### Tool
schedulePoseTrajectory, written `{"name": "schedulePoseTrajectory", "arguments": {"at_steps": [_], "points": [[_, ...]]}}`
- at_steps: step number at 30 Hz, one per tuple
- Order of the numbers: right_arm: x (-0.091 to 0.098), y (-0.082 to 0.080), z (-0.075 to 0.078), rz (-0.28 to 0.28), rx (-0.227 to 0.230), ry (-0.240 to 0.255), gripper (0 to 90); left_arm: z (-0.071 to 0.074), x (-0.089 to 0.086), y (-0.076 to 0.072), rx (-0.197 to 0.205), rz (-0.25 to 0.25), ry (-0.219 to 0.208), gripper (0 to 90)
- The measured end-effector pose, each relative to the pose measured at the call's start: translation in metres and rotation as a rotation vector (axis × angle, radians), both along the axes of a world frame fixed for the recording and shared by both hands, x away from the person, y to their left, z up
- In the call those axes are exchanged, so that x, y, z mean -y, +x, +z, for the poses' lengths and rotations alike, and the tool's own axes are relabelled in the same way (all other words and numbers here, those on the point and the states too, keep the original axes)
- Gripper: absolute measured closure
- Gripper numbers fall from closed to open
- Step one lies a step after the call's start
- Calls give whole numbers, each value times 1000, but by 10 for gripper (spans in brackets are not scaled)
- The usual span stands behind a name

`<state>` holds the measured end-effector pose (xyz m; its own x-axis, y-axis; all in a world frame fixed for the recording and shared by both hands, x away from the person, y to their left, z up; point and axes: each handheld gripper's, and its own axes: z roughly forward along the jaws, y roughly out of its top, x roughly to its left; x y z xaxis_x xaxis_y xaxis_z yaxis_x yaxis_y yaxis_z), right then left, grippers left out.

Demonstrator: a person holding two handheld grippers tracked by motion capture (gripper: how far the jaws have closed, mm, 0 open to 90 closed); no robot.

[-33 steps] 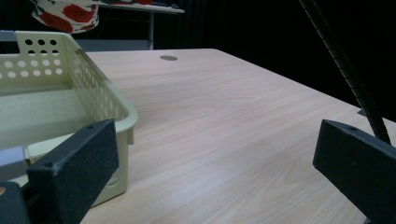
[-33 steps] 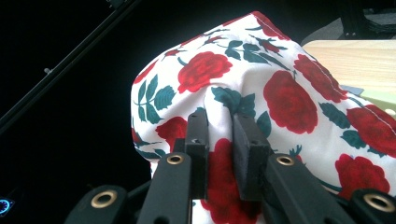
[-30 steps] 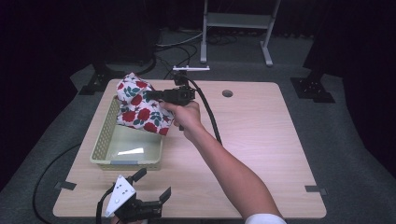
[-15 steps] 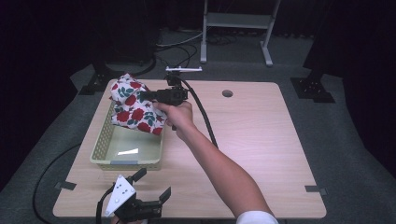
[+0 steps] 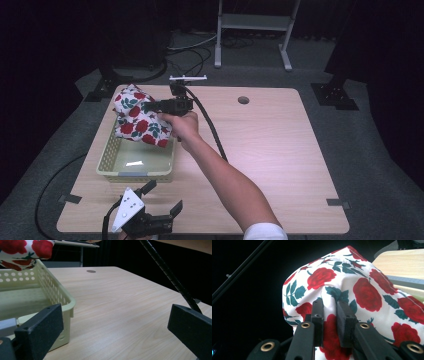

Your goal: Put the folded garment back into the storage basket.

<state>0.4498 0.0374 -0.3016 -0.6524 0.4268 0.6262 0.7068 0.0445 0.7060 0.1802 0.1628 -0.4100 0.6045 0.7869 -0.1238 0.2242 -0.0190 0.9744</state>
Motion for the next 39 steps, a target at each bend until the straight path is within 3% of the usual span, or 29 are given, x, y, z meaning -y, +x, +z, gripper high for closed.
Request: {"name": "schedulePoseTrajectory", "arguments": {"at_steps": [24, 39], "points": [[-24, 7, -26, 18, -43, -48, 774, 0, -2, 1, -1, 6, -2, 0], [-29, 11, -44, 18, -79, -85, 774, 0, -2, 1, -2, 6, -4, 0]]}}
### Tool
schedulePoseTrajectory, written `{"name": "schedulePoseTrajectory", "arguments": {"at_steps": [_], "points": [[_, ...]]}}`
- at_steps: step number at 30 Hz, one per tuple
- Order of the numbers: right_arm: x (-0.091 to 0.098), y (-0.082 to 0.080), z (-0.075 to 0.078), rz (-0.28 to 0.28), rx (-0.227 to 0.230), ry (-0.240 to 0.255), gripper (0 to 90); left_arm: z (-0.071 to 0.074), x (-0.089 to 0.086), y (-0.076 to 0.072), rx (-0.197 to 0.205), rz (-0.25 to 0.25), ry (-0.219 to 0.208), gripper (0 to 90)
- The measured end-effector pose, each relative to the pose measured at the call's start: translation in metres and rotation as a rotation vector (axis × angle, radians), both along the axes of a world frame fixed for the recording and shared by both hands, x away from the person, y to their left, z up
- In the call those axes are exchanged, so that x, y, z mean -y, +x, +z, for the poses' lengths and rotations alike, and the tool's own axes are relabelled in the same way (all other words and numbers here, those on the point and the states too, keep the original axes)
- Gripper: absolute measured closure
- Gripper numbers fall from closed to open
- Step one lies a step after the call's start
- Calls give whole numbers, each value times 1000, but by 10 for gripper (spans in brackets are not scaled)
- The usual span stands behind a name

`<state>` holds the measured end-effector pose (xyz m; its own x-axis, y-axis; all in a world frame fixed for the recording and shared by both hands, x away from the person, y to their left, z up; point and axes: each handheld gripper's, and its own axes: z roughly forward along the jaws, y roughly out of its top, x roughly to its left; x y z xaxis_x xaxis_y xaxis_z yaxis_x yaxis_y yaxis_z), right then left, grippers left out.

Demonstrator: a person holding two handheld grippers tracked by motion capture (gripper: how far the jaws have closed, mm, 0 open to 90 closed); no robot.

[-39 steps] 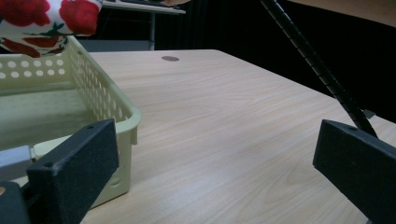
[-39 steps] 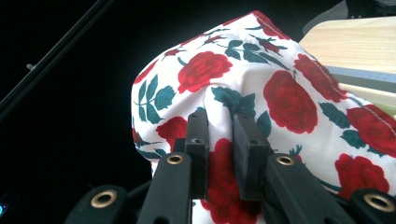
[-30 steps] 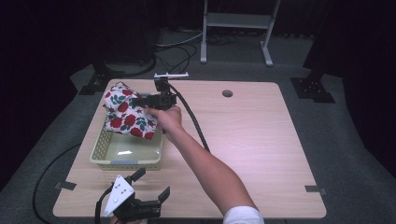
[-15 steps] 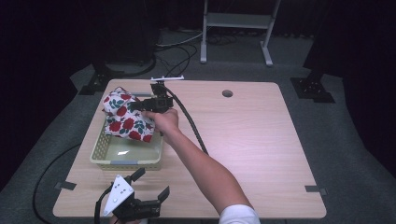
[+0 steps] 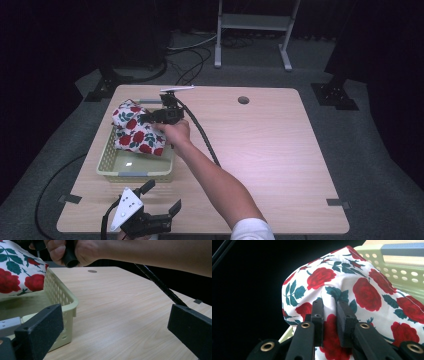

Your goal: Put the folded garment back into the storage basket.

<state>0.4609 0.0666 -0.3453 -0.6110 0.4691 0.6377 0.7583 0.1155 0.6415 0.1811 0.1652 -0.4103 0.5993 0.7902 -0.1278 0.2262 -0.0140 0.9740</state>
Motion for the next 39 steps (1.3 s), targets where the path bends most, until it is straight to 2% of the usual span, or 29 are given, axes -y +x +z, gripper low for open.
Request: {"name": "schedulePoseTrajectory", "arguments": {"at_steps": [11, 13, 15, 17, 21, 23, 39], "points": [[0, 2, -9, 11, -15, -23, 772, 0, 0, 0, 1, 1, 2, 0], [0, 3, -11, 23, -30, -22, 761, 0, 0, 0, 1, 1, 2, 0], [0, 4, -13, 29, -40, -41, 744, 0, 0, 0, 1, 1, 2, 0], [1, 4, -15, 32, -31, -65, 741, 0, 0, 0, 1, 2, 1, 0], [8, 5, -17, 20, -55, -11, 739, 0, -1, 1, 1, 2, 2, 0], [9, 4, -15, 25, -38, -27, 731, 0, 0, 1, 2, 2, 2, 0], [32, -9, 0, 59, -1, -5, 506, 0, 8, 3, 5, -17, 23, 0]]}}
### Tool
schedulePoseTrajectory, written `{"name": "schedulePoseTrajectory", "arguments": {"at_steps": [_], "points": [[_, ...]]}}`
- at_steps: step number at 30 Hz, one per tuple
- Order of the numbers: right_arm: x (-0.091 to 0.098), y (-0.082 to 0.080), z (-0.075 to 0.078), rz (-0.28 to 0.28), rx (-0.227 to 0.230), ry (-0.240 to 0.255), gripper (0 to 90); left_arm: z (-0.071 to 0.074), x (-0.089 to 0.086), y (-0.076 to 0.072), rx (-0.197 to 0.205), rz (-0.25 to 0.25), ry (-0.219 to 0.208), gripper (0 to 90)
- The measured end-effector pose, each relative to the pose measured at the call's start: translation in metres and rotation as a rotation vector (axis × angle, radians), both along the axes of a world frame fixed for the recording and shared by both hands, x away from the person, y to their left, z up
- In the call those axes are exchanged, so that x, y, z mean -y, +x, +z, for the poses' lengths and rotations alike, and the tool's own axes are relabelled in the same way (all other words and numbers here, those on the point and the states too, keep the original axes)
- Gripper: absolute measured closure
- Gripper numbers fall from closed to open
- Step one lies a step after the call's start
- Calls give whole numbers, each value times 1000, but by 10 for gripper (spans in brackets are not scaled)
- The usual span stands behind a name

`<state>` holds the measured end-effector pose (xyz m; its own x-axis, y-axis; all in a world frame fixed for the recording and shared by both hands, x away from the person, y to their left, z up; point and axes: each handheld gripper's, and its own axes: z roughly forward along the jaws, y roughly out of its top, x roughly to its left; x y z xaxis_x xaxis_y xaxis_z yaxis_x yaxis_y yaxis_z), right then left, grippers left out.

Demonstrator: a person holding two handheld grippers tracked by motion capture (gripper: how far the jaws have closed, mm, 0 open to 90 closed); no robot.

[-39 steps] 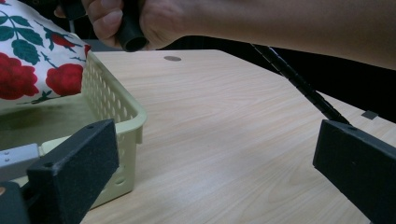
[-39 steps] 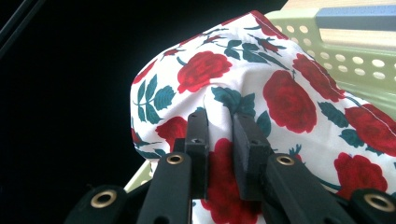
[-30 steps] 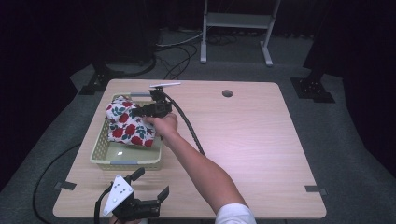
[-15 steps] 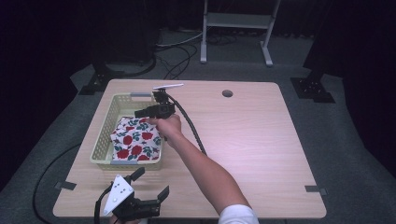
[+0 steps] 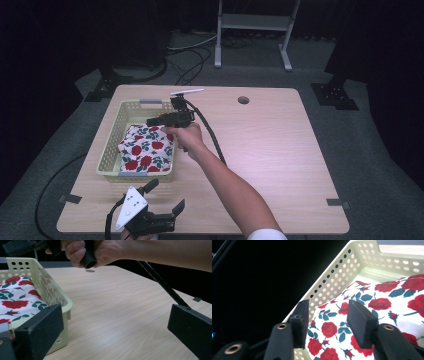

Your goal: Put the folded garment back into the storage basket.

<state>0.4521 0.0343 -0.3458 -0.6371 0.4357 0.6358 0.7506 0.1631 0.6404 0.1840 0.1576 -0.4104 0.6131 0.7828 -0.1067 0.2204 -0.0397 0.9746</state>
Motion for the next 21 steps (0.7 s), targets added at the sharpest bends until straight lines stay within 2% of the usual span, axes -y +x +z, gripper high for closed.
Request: {"name": "schedulePoseTrajectory", "arguments": {"at_steps": [3, 11, 15, 21], "points": [[5, -2, 2, 3, 6, 18, 463, 0, 1, -1, 1, 1, 6, 0], [9, -7, 7, 17, 21, 29, 388, 0, 2, -1, 6, -2, 14, 0], [11, -8, 7, 36, 30, 21, 316, 0, 2, -1, 6, 0, 17, 0], [17, -8, 9, 64, 30, 45, 216, 0, 2, 0, 2, -5, 17, 0]]}}
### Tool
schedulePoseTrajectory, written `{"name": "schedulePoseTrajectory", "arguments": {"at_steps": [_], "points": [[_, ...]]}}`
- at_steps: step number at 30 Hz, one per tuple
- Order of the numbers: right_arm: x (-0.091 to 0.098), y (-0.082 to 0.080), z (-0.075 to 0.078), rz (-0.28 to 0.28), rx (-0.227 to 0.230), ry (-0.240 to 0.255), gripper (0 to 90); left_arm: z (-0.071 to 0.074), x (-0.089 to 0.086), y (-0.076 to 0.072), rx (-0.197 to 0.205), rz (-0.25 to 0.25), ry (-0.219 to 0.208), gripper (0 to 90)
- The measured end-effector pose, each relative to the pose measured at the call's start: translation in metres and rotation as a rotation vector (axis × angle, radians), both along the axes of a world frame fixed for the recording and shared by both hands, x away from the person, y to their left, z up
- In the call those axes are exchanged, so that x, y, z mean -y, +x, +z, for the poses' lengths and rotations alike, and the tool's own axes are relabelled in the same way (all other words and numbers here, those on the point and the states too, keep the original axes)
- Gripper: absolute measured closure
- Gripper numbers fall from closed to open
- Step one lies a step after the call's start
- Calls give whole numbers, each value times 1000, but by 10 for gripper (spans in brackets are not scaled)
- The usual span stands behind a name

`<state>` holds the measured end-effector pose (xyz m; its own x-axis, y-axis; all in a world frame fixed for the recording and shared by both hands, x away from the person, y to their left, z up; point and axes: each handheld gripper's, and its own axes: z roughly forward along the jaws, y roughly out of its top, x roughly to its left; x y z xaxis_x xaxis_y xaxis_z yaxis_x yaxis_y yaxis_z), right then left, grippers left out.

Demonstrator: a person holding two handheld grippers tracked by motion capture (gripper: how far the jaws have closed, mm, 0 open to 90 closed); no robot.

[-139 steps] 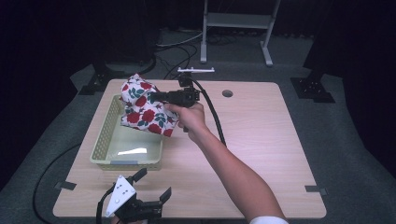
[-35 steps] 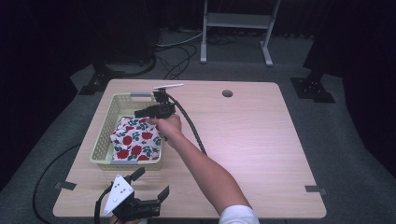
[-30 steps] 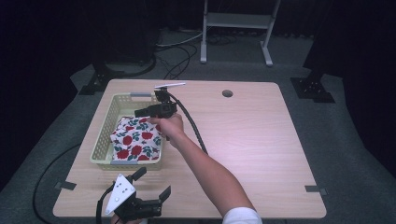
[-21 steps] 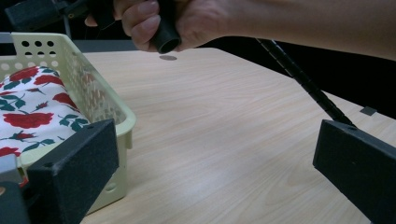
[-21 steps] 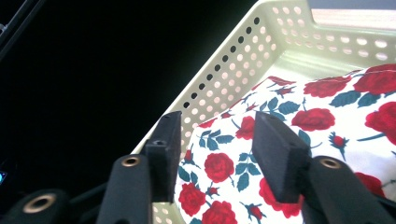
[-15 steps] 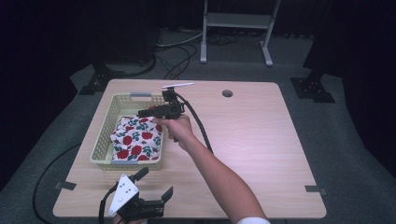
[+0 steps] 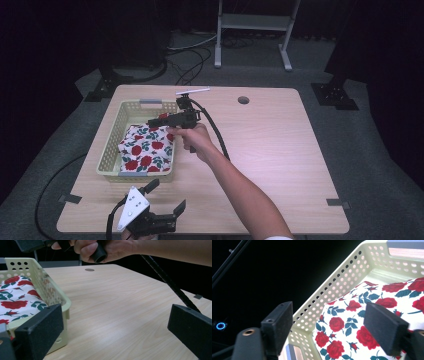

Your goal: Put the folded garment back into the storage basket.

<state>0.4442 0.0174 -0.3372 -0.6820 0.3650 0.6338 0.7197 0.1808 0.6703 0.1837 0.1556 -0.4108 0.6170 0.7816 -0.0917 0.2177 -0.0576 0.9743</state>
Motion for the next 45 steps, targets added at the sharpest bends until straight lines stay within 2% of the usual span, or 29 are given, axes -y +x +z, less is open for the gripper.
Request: {"name": "schedulePoseTrajectory", "arguments": {"at_steps": [5, 10, 19, 37, 45], "points": [[5, 0, 2, 28, 6, -1, 161, 0, 0, 0, 0, -3, 0, 0], [10, -1, 3, 31, 6, -9, 117, 0, -1, 0, -2, 1, -2, 0], [22, -3, 5, 50, 11, 0, 110, 0, -1, 0, -1, -4, -5, 0], [55, -9, 4, 38, 4, 16, 110, 0, -1, -1, 2, 1, 5, 0], [62, -9, 2, 44, 1, 16, 109, -1, -1, -1, 2, 3, 6, 0]]}}
